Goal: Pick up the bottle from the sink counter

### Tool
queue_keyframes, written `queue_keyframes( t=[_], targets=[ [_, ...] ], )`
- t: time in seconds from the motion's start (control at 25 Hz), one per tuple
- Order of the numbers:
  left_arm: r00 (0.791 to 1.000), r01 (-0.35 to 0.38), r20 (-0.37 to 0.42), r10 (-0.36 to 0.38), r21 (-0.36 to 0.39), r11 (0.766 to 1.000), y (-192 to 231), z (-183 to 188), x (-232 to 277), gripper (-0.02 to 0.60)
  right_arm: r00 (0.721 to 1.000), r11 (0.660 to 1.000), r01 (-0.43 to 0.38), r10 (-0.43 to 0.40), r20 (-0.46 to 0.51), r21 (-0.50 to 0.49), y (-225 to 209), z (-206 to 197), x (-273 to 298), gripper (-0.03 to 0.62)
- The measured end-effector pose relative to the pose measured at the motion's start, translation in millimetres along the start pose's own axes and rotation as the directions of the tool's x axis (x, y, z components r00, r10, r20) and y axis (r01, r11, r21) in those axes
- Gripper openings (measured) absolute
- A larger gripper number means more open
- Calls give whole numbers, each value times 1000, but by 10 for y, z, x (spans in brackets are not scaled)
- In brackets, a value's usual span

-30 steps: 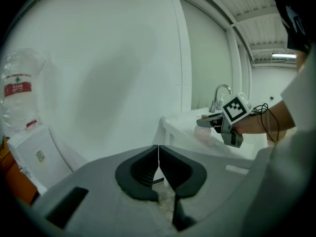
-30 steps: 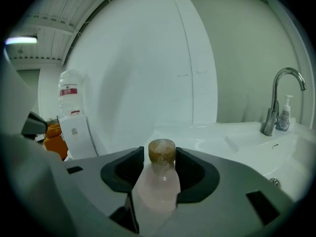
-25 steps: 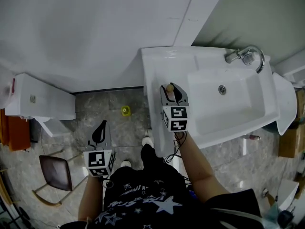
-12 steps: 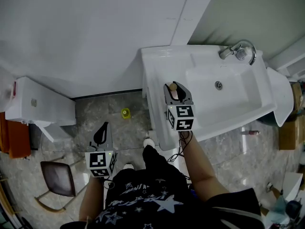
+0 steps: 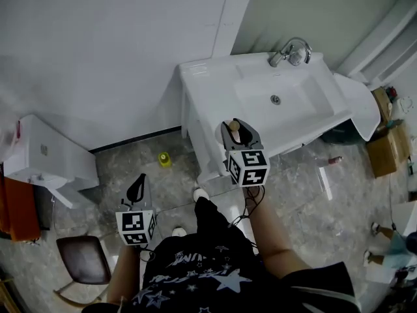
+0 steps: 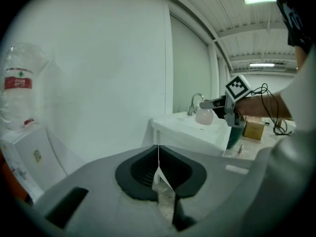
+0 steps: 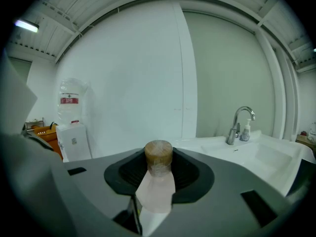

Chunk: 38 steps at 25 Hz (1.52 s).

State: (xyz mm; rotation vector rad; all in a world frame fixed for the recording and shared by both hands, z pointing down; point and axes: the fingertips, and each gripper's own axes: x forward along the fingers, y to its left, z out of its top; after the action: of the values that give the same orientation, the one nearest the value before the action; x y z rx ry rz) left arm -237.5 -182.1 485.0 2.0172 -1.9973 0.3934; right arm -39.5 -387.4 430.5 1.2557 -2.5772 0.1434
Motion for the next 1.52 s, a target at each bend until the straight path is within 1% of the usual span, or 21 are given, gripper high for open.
queue_keyframes(
  t=[0.16,0.36,0.52,0.68,0.88,1.28,1.52],
  targets=[
    [997,79,12,-79,23,997,-88,-121,-275,21,998,998,56,-56,4,39,187,-105,-629,140],
    [981,192,12,-193,50,980,-284,-279,-507,21,992,988,122,-120,-23,90,413,-390,-1363,140],
    [965,261,-2,-261,60,964,-525,-369,-587,21,985,978,171,-168,-33,118,446,-540,-1793,140],
    [951,308,-11,-308,81,948,-770,-404,-641,21,977,967,211,-211,-21,145,397,-616,-2106,140],
    [944,328,-4,-329,100,939,-1083,-378,-763,21,972,960,234,-231,-34,152,266,-732,-2446,140],
    [942,333,-13,-335,135,933,-1773,-467,-1210,21,979,969,202,-198,-44,141,144,-1008,-3220,140],
    [947,319,-11,-321,144,937,-2048,-621,-1592,21,982,969,191,-187,-40,158,178,-1204,-3684,140]
  ],
)
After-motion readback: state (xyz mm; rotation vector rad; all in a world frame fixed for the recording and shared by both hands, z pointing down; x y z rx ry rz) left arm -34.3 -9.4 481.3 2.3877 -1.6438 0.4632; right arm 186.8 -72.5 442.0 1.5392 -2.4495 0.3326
